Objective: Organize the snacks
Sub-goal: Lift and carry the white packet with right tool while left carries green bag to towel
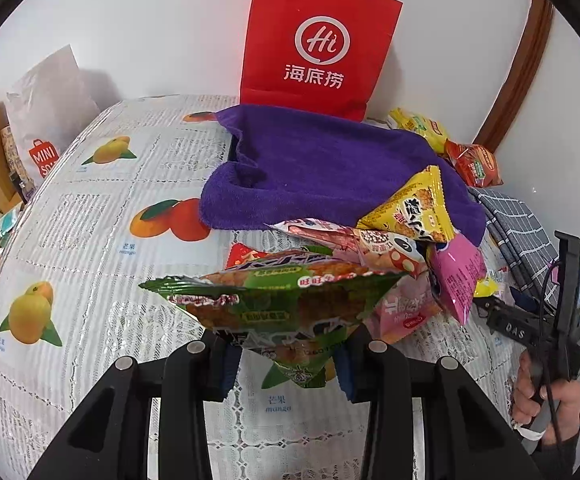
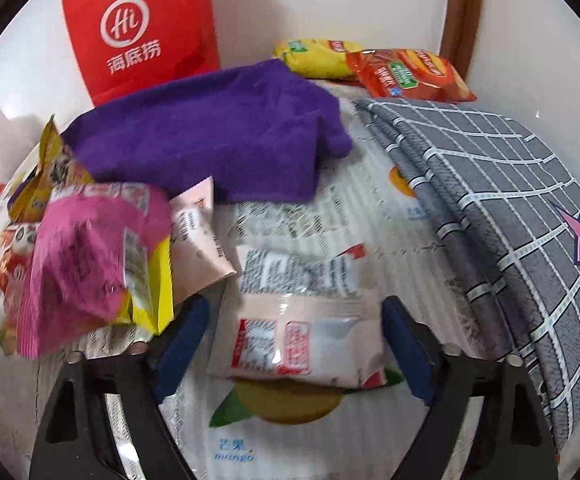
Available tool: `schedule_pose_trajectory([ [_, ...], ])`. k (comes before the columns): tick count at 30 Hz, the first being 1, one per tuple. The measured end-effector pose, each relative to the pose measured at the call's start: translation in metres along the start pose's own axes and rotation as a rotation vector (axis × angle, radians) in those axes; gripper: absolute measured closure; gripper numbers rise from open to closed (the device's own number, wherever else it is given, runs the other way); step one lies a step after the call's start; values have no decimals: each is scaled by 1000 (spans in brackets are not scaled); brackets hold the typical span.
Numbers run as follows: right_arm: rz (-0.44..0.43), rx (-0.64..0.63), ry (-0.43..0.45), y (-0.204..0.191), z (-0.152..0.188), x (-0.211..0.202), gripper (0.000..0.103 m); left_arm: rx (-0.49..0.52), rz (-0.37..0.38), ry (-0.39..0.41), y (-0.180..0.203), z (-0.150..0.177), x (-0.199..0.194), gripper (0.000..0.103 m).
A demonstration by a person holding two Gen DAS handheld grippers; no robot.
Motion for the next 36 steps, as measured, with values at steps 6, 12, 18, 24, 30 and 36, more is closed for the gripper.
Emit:
schedule_pose_trajectory([
  [6,-32,-46,-15,1,5,-7,46,-12,4,9,-4,-2,-2,66],
  [12,-36,9,-3,14,9,-27,46,-11,4,28,-5,-10,-9,66],
  [18,-35,19,71,15,-15,-62,46,7,-4,53,2,-28,-16,66],
  [24,-58,4,139,2,-57,-82,45,25,-30,87,9,-55,-24,66],
  [30,-76,-42,187,-21,-101,-86,45,35,-43,106,13,-84,-23,66],
  [36,-112,-71,205,-40,-139,-76,45,42,-58,112,20,-113,-13,66],
])
Point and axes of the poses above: each gripper's, at about its wrist camera, not at the fingertips, and x roughly the way its jaws point, y to its right, z to its underside, the point moved 1 cm from there along x, roughly the way its jaws point, and after that the axes turned 11 degrees about -z, right-handed, at the moved point
